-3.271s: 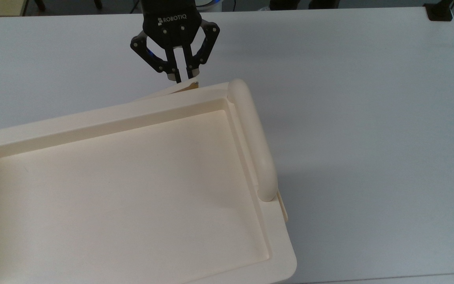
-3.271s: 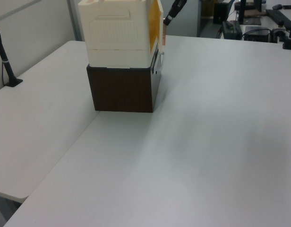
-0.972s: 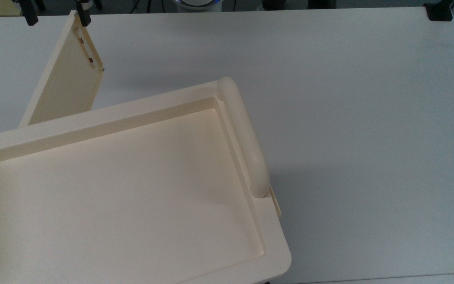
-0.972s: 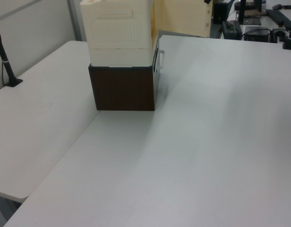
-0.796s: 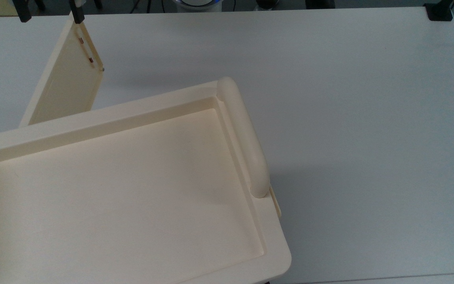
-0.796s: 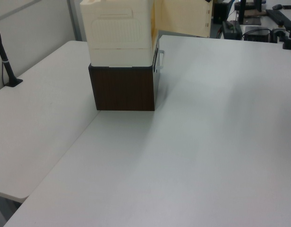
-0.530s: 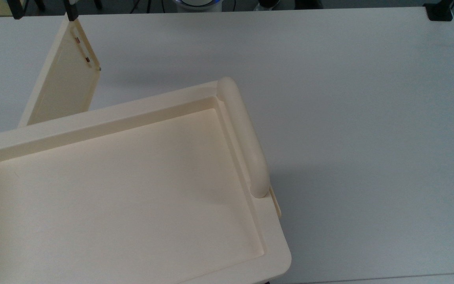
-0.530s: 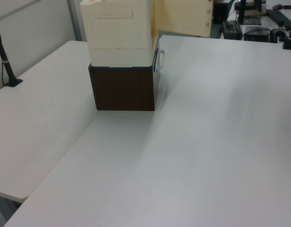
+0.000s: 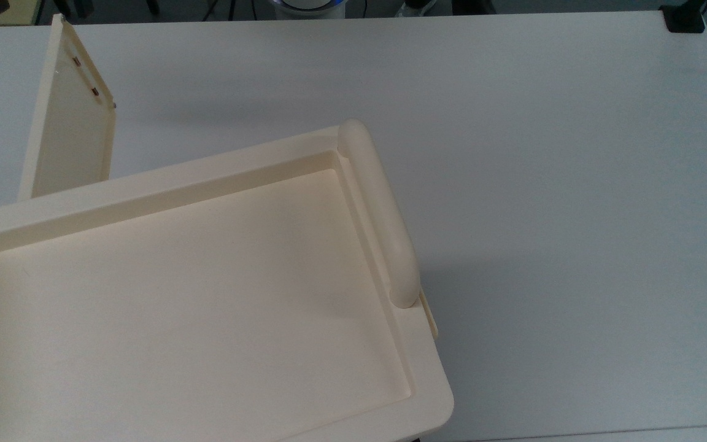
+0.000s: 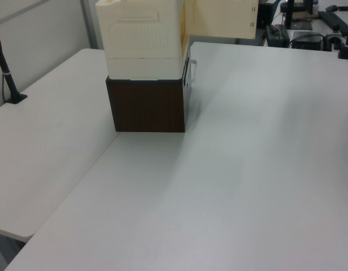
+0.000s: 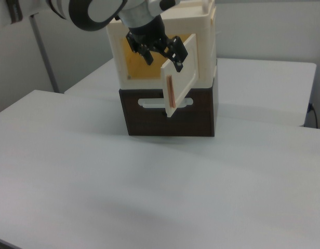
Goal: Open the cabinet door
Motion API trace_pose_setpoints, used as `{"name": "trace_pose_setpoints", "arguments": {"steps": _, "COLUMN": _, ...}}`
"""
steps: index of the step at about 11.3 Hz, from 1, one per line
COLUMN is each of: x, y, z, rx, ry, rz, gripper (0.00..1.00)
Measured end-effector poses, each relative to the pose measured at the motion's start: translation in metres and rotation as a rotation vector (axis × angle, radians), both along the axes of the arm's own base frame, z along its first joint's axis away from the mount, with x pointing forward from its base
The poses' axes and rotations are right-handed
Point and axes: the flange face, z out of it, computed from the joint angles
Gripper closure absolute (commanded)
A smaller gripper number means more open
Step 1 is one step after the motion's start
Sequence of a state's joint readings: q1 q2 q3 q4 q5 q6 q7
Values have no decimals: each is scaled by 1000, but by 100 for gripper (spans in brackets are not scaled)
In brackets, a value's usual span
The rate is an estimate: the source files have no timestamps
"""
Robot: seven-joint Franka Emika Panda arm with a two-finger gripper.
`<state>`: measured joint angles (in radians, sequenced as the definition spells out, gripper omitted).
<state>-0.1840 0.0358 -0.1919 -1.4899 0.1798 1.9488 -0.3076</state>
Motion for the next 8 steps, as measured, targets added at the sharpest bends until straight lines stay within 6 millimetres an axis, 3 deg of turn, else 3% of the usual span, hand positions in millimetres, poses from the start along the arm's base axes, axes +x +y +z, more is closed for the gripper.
{"name": "trace_pose_setpoints", "arguments": {"steps": 4, "x": -42, "y": 22, "z": 32, "rx": 50, "ry": 90, "rz": 49, "gripper": 0}}
{"name": "trace_pose_setpoints", "arguments": {"steps": 6, "x": -52, "y": 53, "z": 30, "rx": 83, "ry": 193, "rz": 75, "gripper": 0}}
{"name": "trace_pose_setpoints", "arguments": {"steps": 8, "x": -45, "y": 93, "z": 20, "rx": 90, "ry": 265, "rz": 71, "gripper": 0}}
